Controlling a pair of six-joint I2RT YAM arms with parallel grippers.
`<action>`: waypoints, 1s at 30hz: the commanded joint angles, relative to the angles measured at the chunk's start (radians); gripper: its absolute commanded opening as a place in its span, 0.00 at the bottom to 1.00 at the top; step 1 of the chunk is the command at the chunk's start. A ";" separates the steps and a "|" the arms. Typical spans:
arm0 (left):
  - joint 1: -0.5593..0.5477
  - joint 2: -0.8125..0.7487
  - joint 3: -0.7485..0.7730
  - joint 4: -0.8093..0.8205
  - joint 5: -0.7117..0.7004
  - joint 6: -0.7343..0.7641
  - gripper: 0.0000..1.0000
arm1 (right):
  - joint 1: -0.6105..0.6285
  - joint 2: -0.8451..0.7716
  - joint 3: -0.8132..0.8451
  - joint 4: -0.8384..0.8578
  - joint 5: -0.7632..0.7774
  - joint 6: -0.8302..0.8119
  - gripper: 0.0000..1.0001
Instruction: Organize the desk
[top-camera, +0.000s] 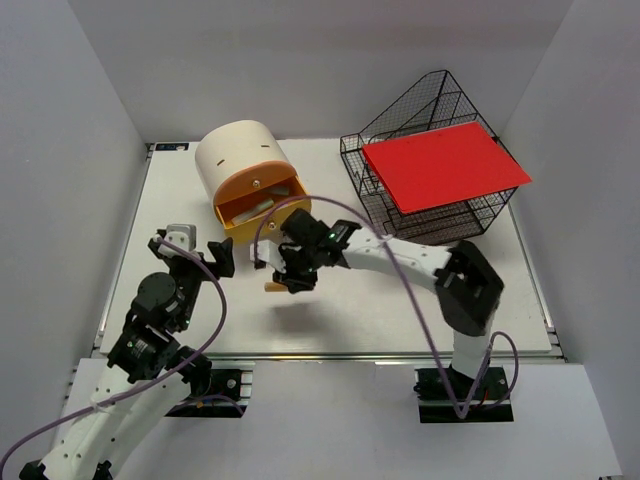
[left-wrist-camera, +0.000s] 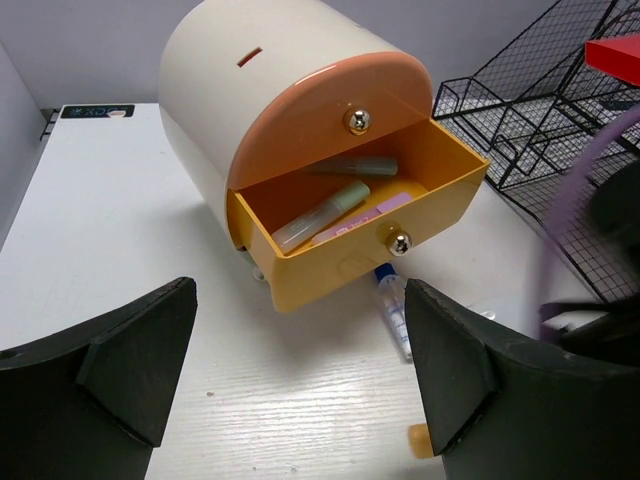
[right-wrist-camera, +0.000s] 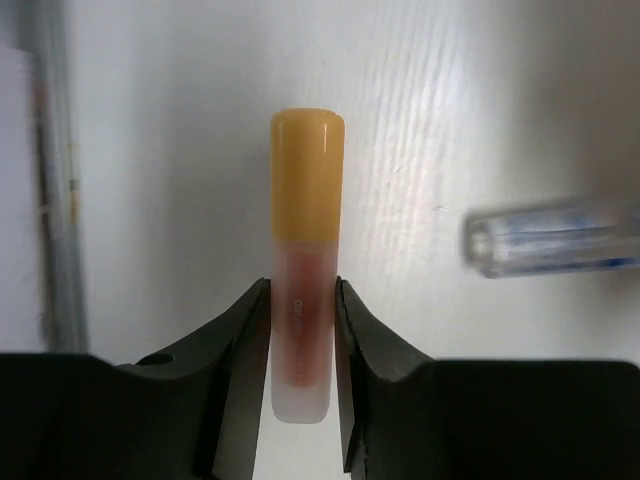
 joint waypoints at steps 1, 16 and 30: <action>0.003 -0.016 -0.013 0.014 -0.020 -0.006 0.94 | -0.030 -0.188 0.173 -0.184 -0.156 -0.211 0.00; 0.003 -0.020 -0.022 0.014 -0.026 -0.001 0.94 | -0.061 -0.060 0.556 0.012 0.237 -0.517 0.00; 0.003 -0.008 -0.026 0.016 -0.024 -0.001 0.93 | -0.078 0.086 0.541 0.107 0.332 -0.613 0.13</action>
